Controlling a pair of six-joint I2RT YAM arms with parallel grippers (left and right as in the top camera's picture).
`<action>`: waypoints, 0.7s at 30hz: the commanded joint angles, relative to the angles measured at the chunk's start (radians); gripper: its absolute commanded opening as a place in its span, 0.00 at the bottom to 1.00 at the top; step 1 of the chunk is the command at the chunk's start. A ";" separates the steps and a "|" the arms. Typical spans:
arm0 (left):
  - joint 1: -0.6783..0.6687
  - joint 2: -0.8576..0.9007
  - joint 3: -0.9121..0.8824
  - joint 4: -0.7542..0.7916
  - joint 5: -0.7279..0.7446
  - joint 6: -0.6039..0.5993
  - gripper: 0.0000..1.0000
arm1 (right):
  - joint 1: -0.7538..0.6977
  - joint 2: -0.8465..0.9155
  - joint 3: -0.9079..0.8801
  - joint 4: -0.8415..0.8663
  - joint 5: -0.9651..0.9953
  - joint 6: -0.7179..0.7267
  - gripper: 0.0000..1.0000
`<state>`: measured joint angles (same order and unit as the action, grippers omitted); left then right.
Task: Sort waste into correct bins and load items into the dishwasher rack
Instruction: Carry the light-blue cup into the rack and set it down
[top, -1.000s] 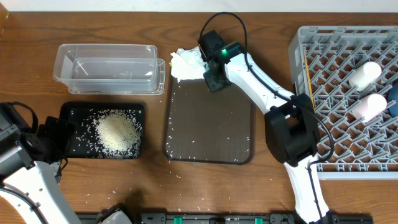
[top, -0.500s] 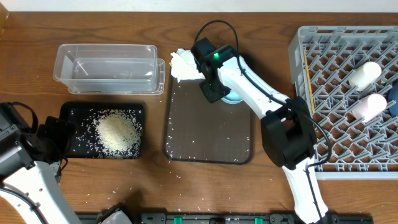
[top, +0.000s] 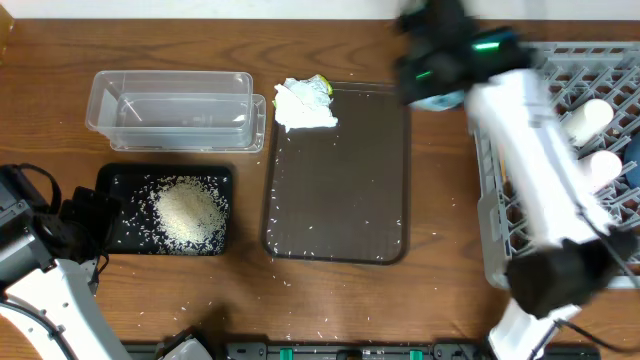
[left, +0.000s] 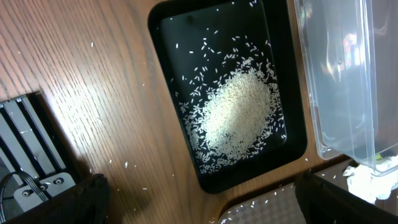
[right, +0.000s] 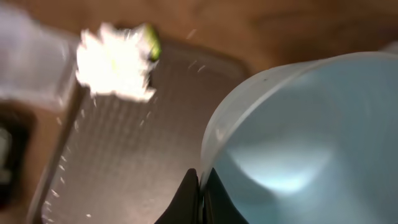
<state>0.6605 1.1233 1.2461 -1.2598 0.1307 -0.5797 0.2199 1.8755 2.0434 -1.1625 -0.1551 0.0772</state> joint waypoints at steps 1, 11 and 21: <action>0.005 0.000 0.008 -0.005 -0.012 -0.005 0.98 | -0.180 -0.019 0.006 -0.010 -0.320 -0.071 0.01; 0.005 0.000 0.008 -0.005 -0.012 -0.005 0.98 | -0.599 0.080 -0.089 0.034 -0.985 -0.147 0.01; 0.005 0.000 0.008 -0.005 -0.012 -0.005 0.98 | -0.658 0.285 -0.130 0.161 -1.342 -0.139 0.01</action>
<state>0.6605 1.1233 1.2461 -1.2598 0.1303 -0.5797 -0.4347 2.1147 1.9209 -1.0046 -1.3121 -0.0456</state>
